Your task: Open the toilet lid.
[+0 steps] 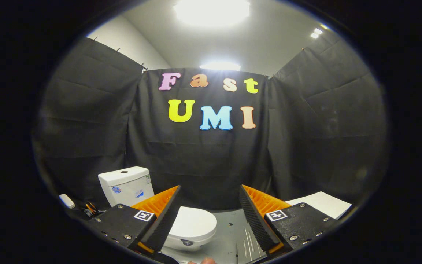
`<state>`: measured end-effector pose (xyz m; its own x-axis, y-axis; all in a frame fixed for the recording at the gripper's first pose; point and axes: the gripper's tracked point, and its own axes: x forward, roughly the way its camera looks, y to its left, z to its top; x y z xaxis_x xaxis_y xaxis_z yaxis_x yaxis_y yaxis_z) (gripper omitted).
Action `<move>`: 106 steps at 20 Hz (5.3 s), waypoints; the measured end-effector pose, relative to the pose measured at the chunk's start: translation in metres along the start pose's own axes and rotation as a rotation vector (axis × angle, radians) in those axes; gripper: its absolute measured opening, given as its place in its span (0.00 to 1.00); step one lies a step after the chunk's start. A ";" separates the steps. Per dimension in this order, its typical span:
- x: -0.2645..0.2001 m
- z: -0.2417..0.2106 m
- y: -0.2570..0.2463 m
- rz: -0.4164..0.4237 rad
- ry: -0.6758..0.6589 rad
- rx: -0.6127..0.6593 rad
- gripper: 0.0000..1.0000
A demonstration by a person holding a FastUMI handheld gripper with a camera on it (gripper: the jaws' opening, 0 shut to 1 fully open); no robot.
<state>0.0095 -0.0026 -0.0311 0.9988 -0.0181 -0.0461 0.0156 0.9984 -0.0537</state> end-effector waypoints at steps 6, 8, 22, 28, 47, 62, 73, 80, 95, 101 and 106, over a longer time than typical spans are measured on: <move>0.009 -0.018 0.015 0.023 -0.005 -0.078 0.95; 0.011 -0.026 0.013 0.001 0.007 -0.109 0.95; 0.033 -0.089 0.019 -0.008 0.091 -0.058 0.95; 0.045 -0.138 0.034 0.010 0.174 -0.071 0.95; 0.071 -0.272 0.086 0.139 0.403 0.208 0.95; 0.075 -0.364 0.100 0.108 0.517 0.728 0.96; 0.073 -0.435 0.104 0.064 0.620 0.762 0.95; 0.074 -0.453 0.108 0.070 0.611 0.877 0.92; 0.111 -0.467 0.105 0.058 0.482 1.278 0.62; 0.133 -0.472 0.115 0.027 0.466 1.341 0.48; 0.132 -0.477 0.110 0.005 0.463 1.328 0.18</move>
<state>0.1202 0.0791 -0.5188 0.8974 0.2295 -0.3769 0.3036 0.2988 0.9048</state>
